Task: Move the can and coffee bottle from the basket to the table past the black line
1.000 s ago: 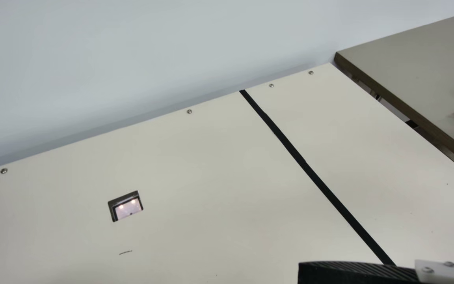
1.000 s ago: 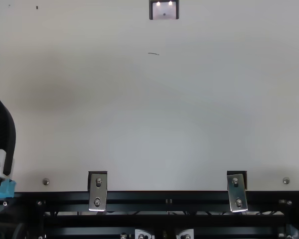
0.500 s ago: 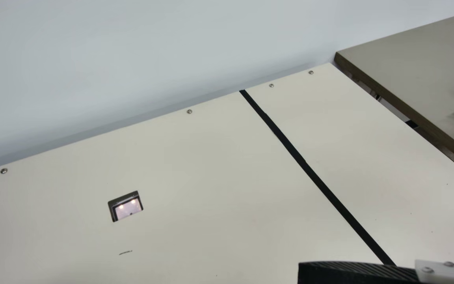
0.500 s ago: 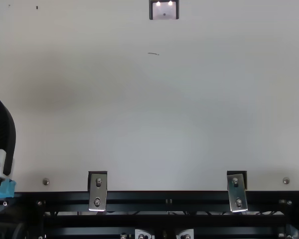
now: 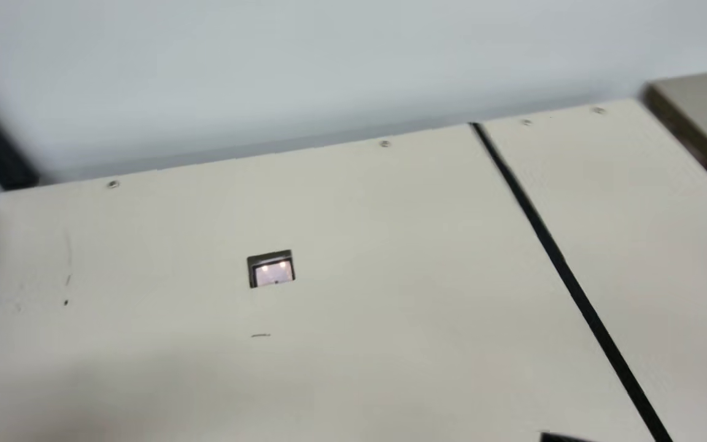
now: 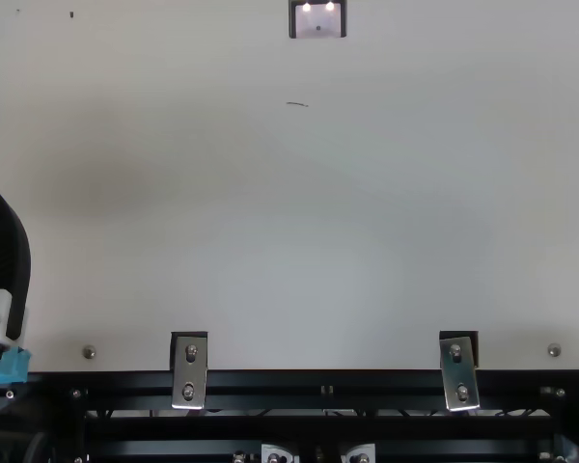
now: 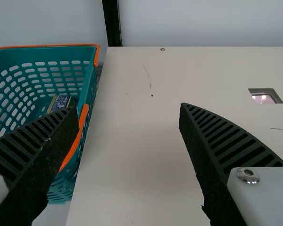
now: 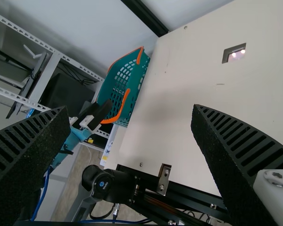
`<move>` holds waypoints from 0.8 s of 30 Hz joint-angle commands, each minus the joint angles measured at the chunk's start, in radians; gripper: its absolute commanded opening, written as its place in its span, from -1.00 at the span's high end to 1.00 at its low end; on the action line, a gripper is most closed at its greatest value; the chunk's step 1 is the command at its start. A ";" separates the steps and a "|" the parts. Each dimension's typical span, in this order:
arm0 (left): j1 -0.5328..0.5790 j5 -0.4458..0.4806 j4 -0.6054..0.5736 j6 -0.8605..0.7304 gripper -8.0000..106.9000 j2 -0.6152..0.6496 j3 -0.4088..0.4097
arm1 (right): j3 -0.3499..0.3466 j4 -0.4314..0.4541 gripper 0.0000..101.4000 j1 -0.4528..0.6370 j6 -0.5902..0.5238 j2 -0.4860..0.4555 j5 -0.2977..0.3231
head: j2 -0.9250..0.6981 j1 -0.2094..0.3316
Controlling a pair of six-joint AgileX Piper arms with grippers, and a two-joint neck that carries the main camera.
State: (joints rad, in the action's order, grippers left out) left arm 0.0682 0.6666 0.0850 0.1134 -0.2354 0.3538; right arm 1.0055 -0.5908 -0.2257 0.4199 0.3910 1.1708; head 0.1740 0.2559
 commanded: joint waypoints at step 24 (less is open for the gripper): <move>0.000 0.000 0.000 0.000 -0.71 0.000 0.000 | 0.000 0.000 -1.00 0.000 0.000 0.000 0.000 | -0.828 0.173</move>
State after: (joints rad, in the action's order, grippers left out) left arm 0.0682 0.6666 0.0850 0.1134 -0.2354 0.3538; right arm 1.0055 -0.5908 -0.2257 0.4199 0.3910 1.1708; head -0.6142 0.4043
